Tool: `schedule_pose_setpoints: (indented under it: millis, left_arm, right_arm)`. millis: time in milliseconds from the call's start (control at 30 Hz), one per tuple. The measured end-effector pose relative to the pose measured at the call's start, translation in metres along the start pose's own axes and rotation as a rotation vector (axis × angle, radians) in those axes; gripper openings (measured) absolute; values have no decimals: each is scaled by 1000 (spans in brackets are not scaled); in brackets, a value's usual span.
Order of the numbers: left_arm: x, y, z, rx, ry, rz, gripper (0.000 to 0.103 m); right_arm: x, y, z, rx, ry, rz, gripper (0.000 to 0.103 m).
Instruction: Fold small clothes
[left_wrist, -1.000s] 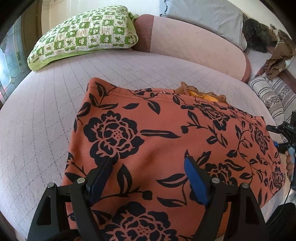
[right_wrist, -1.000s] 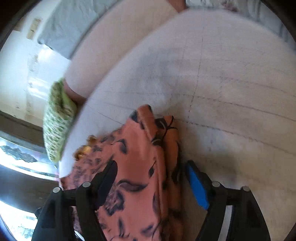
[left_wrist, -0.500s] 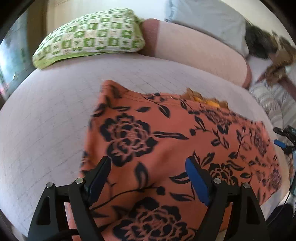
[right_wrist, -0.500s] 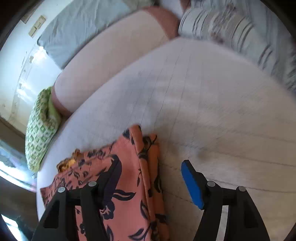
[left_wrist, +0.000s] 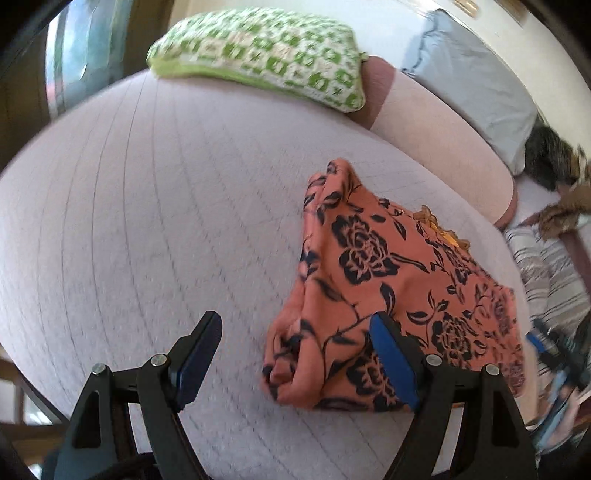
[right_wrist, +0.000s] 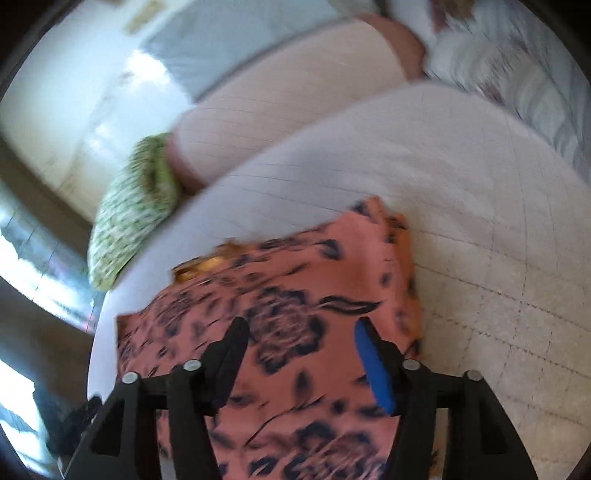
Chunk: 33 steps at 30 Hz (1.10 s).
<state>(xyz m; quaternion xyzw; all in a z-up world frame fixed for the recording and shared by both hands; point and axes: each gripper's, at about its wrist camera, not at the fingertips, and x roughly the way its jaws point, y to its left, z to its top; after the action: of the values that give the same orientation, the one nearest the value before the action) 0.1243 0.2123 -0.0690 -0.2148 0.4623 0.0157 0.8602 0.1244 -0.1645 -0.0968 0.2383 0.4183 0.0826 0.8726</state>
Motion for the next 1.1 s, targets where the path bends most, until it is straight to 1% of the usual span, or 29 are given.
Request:
schedule_pose_setpoints:
  millis: [67,100,133,167,200,233,267,300,333,433,467,533,567,600,667,700,733,767,800,867,900,933,967,1000,1033,1100]
  left_arm:
    - [2,5,-5,-25,23,-40,82]
    - [6,7,-7,-33,45,-63,81]
    - [11,8,-9,-45,67,-77,65]
    - [22,10,-11,-56,126,-92,50]
    - [28,12,-11,-68,166,-80,26]
    - [28,15,-11,-89,166,-79,23]
    - [26,15,-10,-94,167,-99,18]
    - [25,13,-10,-84,167,-97,15]
    - [24,10,-10,-71,164,-85,14]
    - [29,11,-15,-65,185,-67,14]
    - [32,14,-15,-86,208,-71,16]
    - [29,10,-5,-67,243,-57,24]
    - [21,2,4,-32,222,-35,27]
    - [13,-5,12,2,178,-38,32]
    - [-1,-18,33,75,84,-58,51]
    - [-4,-24,45,101,42,-63,67]
    - [-2,-30,58,125,7,-70,70]
    - [5,-35,70,152,-11,-82,70]
    - [20,-39,84,180,-6,-90,70]
    - [62,-42,107,198,42,-62,70]
    - [76,-42,115,193,63,-60,63]
    - [90,-42,120,187,85,-69,47]
    - [101,-41,126,181,113,-77,35]
    - [112,-39,131,169,141,-71,8]
    - [121,-39,134,167,163,-64,6]
    - [126,-40,138,186,148,-62,5]
  right_arm:
    - [0,11,-14,-66,2,16,70]
    - [10,12,-24,-94,27,9,71]
    - [14,4,-32,-91,56,-4,71]
    - [30,-8,-39,-52,115,-30,71]
    - [34,-14,-41,-26,105,-18,70]
    - [32,-13,-38,-28,90,-18,71]
    - [31,-10,-34,-41,92,-18,72]
    - [32,-8,-33,-51,91,-17,72]
    - [40,-8,-35,-49,96,-22,72]
    - [50,-4,-36,-63,89,-23,74]
    - [48,-4,-38,-64,88,-21,74]
    - [45,-3,-39,-61,87,-15,74]
    - [45,-4,-38,-58,85,-10,75]
    - [41,-7,-37,-54,83,-5,75]
    - [35,-10,-36,-56,81,0,76]
    - [35,-9,-36,-62,80,-2,76]
    - [35,-8,-37,-65,79,-3,77]
    - [35,-8,-37,-68,80,-3,78]
    - [34,-9,-37,-68,80,-1,78]
    - [34,-9,-36,-63,80,2,78]
    - [34,-9,-36,-62,81,2,78]
    - [34,-9,-36,-63,82,3,78]
    - [34,-9,-36,-65,82,4,78]
    - [35,-8,-37,-68,82,5,78]
    - [35,-8,-36,-70,82,5,78]
    - [36,-8,-36,-71,84,2,78]
